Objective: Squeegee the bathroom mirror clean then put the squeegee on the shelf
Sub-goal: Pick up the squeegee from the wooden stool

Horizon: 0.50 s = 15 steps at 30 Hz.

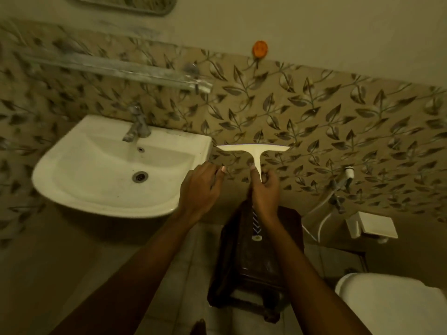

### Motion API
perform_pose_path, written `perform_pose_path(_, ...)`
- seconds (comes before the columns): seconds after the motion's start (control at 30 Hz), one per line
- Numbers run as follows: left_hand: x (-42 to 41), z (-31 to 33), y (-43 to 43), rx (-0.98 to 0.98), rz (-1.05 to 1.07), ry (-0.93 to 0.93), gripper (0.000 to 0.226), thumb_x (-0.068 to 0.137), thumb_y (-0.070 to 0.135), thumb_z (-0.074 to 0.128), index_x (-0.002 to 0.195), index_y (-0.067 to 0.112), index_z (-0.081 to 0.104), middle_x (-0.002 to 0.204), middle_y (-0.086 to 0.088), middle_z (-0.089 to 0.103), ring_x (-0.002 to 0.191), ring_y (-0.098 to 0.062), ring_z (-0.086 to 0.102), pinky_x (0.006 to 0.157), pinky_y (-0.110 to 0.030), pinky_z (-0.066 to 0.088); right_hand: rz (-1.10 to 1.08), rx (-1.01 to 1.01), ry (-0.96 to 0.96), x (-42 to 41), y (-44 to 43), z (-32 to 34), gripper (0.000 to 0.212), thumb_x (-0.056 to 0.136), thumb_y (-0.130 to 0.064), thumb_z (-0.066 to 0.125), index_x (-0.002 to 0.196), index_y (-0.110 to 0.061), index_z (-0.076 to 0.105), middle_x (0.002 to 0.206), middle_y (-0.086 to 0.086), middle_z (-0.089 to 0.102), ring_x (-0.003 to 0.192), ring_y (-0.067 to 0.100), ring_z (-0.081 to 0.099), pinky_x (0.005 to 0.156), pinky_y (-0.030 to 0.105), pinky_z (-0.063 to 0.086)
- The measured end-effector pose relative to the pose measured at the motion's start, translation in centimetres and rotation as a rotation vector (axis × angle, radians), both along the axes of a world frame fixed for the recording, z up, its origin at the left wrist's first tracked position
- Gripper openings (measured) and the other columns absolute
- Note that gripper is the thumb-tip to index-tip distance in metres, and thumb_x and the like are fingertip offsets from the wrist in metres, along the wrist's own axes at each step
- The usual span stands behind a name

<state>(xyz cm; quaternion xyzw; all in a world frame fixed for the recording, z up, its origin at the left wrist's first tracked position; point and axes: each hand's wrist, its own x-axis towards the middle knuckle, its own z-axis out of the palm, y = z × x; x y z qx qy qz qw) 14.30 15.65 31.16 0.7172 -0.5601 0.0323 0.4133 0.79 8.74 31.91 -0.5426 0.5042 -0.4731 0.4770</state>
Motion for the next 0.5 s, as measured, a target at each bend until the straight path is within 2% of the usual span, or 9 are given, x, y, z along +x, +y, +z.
perform_pose_path(0.07, 1.7, 1.6, 1.0, -0.024, 0.007, -0.010, 0.038, 0.098, 0.040, 0.037, 0.095, 0.013, 0.064, 0.088, -0.002, 0.066, 0.075, -0.015, 0.059, 0.065, -0.027, 0.044, 0.021, -0.041, -0.028, 1.8, 1.0, 1.9, 0.022, 0.093, -0.028, 0.059, 0.084, -0.009, 0.055, 0.060, -0.003, 0.055, 0.042, -0.001, 0.050, 0.043, 0.022, 0.045)
perform_pose_path(0.17, 4.7, 4.4, 2.2, -0.112, 0.042, -0.038, 0.035, 0.099, 0.041, 0.038, 0.111, 0.016, 0.061, 0.100, 0.003, 0.065, 0.081, -0.014, 0.062, 0.068, -0.027, 0.046, 0.018, -0.109, -0.040, 5.1, 2.1, 4.9, 0.020, 0.094, -0.032, 0.057, 0.088, -0.013, 0.058, 0.070, -0.002, 0.061, 0.054, 0.000, 0.057, 0.050, 0.022, 0.048)
perform_pose_path(0.23, 7.1, 6.4, 2.7, -0.161, 0.063, -0.062, 0.032, 0.099, 0.041, 0.041, 0.113, 0.017, 0.056, 0.102, 0.004, 0.063, 0.082, -0.015, 0.063, 0.067, -0.028, 0.044, 0.016, -0.157, -0.046, 7.6, 2.7, 7.1, 0.019, 0.092, -0.038, 0.057, 0.084, -0.021, 0.058, 0.074, 0.001, 0.064, 0.064, 0.015, 0.062, 0.056, 0.032, 0.051)
perform_pose_path(0.3, 10.0, 8.5, 3.0, -0.216, 0.065, -0.079, 0.029, 0.098, 0.038, 0.044, 0.113, 0.016, 0.054, 0.102, 0.003, 0.063, 0.083, -0.016, 0.063, 0.066, -0.031, 0.048, 0.008, -0.219, -0.067, 10.2, 3.1, 9.3, 0.020, 0.090, -0.043, 0.056, 0.081, -0.025, 0.056, 0.072, 0.002, 0.063, 0.062, 0.022, 0.060, 0.055, 0.038, 0.051)
perform_pose_path(0.4, 15.0, 12.0, 3.9, -0.303, 0.056, -0.067, 0.028, 0.098, 0.038, 0.044, 0.115, 0.017, 0.052, 0.102, 0.003, 0.063, 0.084, -0.013, 0.061, 0.067, -0.031, 0.051, -0.010, -0.287, -0.089, 14.7, 3.9, 12.3, 0.025, 0.090, -0.041, 0.053, 0.082, -0.017, 0.055, 0.065, 0.004, 0.058, 0.052, 0.020, 0.053, 0.047, 0.035, 0.047)
perform_pose_path(0.5, 20.3, 15.2, 4.3, -0.366, 0.031, -0.086, 0.028, 0.098, 0.038, 0.044, 0.117, 0.019, 0.053, 0.104, 0.004, 0.062, 0.087, -0.012, 0.060, 0.071, -0.035, 0.054, -0.021, -0.340, -0.131, 19.3, 5.0, 14.9, 0.021, 0.086, -0.038, 0.050, 0.080, -0.018, 0.054, 0.063, 0.007, 0.055, 0.050, 0.020, 0.049, 0.047, 0.038, 0.046)
